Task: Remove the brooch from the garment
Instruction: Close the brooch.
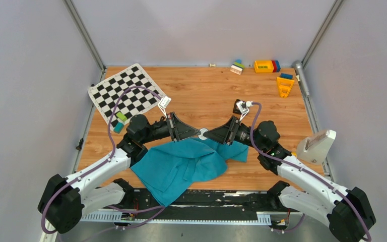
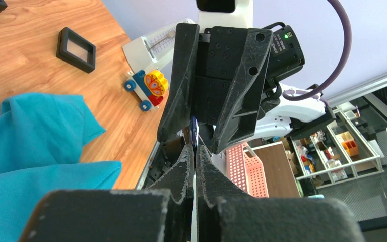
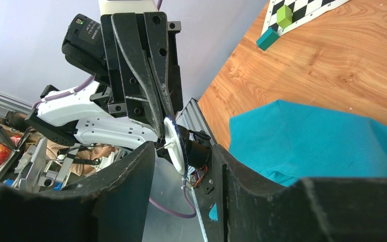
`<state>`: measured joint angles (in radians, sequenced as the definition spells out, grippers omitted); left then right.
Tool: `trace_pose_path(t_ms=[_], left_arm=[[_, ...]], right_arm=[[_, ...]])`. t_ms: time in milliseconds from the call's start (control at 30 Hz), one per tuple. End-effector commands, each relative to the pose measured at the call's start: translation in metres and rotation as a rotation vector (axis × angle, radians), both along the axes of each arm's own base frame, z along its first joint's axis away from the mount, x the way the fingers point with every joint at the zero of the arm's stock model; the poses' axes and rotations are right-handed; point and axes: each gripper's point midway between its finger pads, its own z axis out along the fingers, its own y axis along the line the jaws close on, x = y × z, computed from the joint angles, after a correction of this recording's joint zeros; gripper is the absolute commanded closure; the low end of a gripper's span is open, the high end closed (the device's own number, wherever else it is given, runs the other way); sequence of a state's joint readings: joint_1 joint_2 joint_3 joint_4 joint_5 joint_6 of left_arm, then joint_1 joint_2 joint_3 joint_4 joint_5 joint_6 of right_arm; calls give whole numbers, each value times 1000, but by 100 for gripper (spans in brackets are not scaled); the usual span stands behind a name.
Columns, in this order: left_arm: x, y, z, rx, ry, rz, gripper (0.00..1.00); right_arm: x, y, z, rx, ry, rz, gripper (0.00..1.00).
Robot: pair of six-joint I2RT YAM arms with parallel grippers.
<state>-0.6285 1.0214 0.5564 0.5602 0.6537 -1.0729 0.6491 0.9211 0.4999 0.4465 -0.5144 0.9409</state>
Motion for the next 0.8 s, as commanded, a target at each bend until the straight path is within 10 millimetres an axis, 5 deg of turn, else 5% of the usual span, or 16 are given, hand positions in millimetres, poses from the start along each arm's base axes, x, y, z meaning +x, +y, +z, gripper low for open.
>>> trace_pose_path(t_ms=[0, 433, 767], left_arm=[[-2, 0, 13, -33, -38, -11, 100], [-3, 0, 12, -30, -44, -15, 100], [-2, -1, 11, -32, -42, -15, 100]], right_arm=[[4, 2, 22, 40, -46, -5, 55], [6, 3, 16, 28, -22, -9, 57], [5, -2, 33, 63, -66, -33, 53]])
